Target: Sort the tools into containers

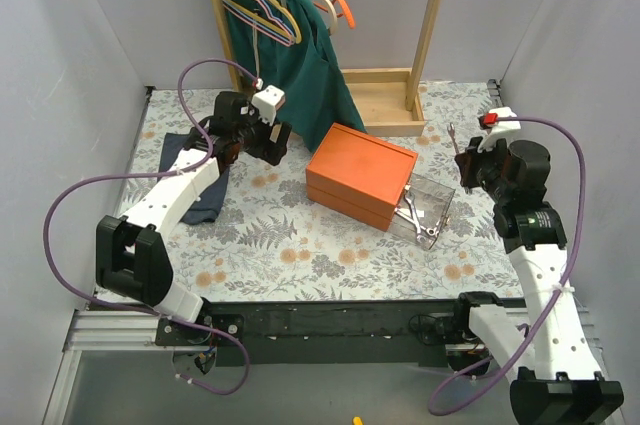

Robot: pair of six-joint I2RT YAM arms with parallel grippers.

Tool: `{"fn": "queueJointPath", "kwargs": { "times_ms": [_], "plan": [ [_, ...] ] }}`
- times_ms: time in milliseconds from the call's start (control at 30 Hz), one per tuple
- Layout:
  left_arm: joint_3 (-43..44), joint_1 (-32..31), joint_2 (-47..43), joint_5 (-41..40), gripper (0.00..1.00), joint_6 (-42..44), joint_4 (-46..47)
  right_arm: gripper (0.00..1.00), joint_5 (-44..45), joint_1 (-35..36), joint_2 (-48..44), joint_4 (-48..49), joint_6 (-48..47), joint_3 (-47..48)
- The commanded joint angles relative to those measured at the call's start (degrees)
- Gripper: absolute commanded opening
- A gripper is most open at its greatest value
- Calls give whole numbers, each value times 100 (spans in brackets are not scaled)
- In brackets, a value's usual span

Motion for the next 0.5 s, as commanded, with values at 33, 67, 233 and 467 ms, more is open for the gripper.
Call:
{"fn": "queueJointPath", "kwargs": {
  "times_ms": [33, 67, 233, 467],
  "plan": [
    [44, 43, -254, -256, 86, -151, 133, 1, -303, -624, 82, -273, 775, -229],
    [18, 43, -307, -239, 86, -134, 133, 1, -425, -773, 169, -309, 888, -265],
    [-246, 43, -535, -186, 86, -125, 133, 1, -838, -880, 538, -204, 1030, -712],
    [-475, 61, -720, -177, 86, -90, 125, 1, -1981, -880, 1646, 42, 1065, -968]
  ]
}}
